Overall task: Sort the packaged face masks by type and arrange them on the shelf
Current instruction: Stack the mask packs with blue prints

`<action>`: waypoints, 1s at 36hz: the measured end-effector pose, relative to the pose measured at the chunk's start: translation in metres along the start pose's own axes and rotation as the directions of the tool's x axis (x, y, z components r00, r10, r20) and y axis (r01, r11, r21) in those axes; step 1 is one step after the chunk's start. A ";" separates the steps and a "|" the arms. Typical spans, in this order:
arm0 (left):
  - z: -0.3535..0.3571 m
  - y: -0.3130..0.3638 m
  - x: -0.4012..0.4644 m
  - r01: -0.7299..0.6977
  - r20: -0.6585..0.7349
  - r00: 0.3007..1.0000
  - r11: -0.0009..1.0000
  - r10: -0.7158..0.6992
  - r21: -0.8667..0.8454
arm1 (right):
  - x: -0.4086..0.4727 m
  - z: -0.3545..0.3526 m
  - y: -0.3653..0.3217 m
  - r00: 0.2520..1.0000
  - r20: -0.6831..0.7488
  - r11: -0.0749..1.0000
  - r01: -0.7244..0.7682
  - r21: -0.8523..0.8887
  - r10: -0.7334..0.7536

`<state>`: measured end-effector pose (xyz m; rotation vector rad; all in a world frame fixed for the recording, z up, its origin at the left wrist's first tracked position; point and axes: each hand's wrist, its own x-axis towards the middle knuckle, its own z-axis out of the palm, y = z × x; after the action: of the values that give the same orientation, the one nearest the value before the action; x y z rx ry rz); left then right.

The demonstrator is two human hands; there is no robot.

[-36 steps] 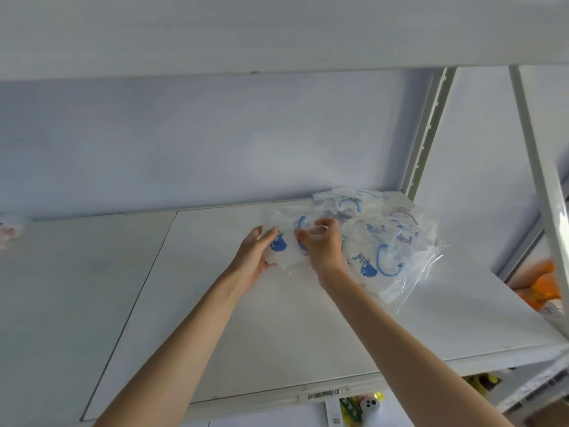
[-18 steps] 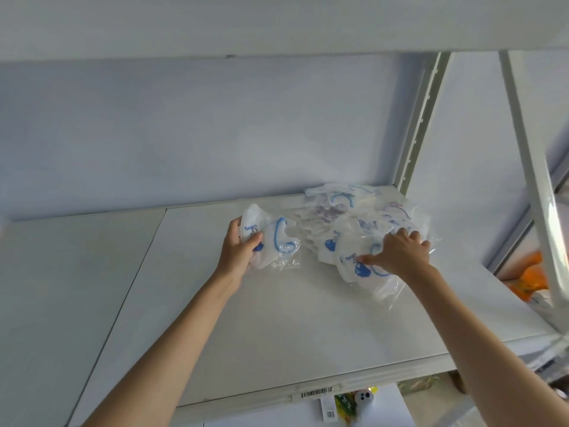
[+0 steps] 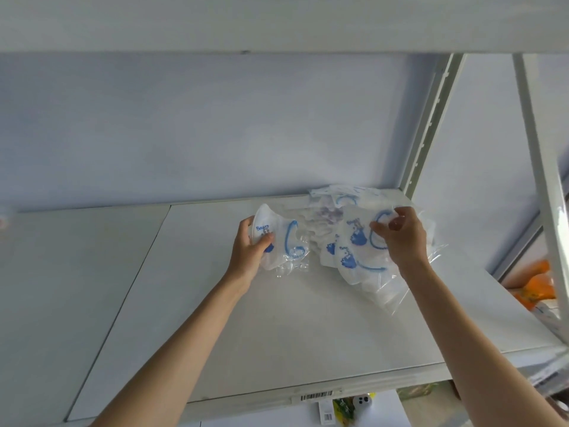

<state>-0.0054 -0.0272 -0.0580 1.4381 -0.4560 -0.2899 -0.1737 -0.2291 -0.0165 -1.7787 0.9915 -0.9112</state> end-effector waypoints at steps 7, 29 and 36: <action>0.006 0.001 0.002 0.050 0.001 0.999 0.997 -0.050 -0.056 | -0.019 0.037 -0.020 0.915 0.395 0.841 -0.278 0.464 0.085; -0.002 -0.003 -0.008 0.046 -0.017 0.999 0.999 -0.046 -0.007 | -0.059 0.117 -0.029 0.906 0.373 0.893 -0.324 0.314 0.198; 0.000 -0.001 -0.010 0.095 -0.015 0.995 0.995 -0.095 -0.033 | -0.062 0.119 -0.025 0.874 0.440 0.914 -0.333 0.231 0.207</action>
<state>-0.0145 -0.0230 -0.0605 1.4315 -0.3686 -0.3604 -0.0883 -0.1263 -0.0453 -1.4413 0.7584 -0.4523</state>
